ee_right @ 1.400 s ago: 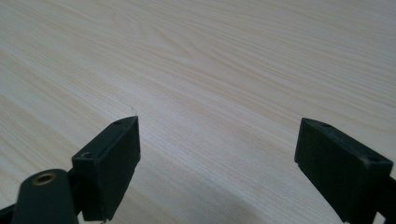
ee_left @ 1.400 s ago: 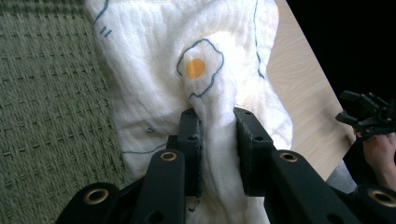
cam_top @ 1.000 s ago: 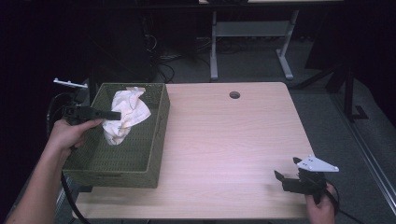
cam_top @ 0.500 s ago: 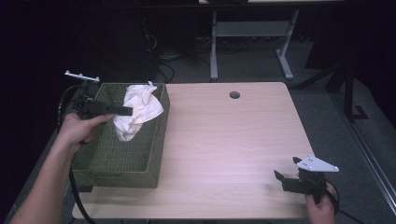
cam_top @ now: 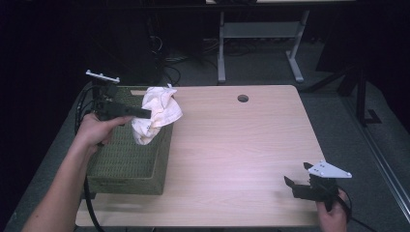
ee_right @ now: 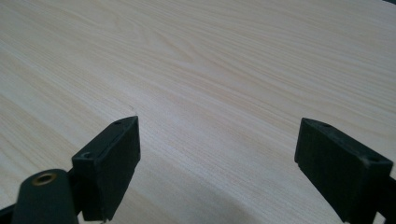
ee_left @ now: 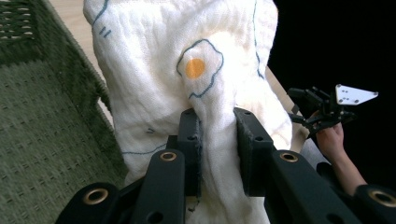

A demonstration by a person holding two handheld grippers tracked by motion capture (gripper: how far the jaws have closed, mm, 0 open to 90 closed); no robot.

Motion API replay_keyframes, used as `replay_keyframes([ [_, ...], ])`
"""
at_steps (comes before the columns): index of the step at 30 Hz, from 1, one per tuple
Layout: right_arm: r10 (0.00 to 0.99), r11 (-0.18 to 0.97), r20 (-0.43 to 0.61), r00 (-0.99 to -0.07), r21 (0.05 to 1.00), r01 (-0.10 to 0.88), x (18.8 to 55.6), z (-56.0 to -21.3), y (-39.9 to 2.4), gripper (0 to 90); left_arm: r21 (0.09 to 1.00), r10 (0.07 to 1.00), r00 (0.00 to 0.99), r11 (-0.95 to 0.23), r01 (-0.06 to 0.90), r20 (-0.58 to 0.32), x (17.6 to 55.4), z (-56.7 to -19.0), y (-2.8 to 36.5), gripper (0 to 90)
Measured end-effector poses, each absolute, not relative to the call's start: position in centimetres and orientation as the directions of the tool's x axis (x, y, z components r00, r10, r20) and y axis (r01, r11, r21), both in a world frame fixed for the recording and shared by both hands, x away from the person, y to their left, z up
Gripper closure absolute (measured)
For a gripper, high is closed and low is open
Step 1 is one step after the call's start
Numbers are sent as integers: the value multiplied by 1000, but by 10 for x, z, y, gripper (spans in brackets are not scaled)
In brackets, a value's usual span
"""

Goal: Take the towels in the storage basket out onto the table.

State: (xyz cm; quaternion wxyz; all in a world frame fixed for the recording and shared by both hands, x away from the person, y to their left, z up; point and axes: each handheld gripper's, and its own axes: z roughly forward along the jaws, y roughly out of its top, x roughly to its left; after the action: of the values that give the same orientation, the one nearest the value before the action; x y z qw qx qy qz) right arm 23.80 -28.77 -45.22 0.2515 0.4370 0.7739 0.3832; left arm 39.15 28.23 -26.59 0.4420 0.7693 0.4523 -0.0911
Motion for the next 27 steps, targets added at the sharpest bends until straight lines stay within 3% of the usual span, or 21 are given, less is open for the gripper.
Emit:
replay_keyframes([
  [27, 869, 321, -52, -493, 816, 481, 238, -450, -290, 139, 563, 596, 601, -281, 777, -532, 410, -285, 177, 734],
])
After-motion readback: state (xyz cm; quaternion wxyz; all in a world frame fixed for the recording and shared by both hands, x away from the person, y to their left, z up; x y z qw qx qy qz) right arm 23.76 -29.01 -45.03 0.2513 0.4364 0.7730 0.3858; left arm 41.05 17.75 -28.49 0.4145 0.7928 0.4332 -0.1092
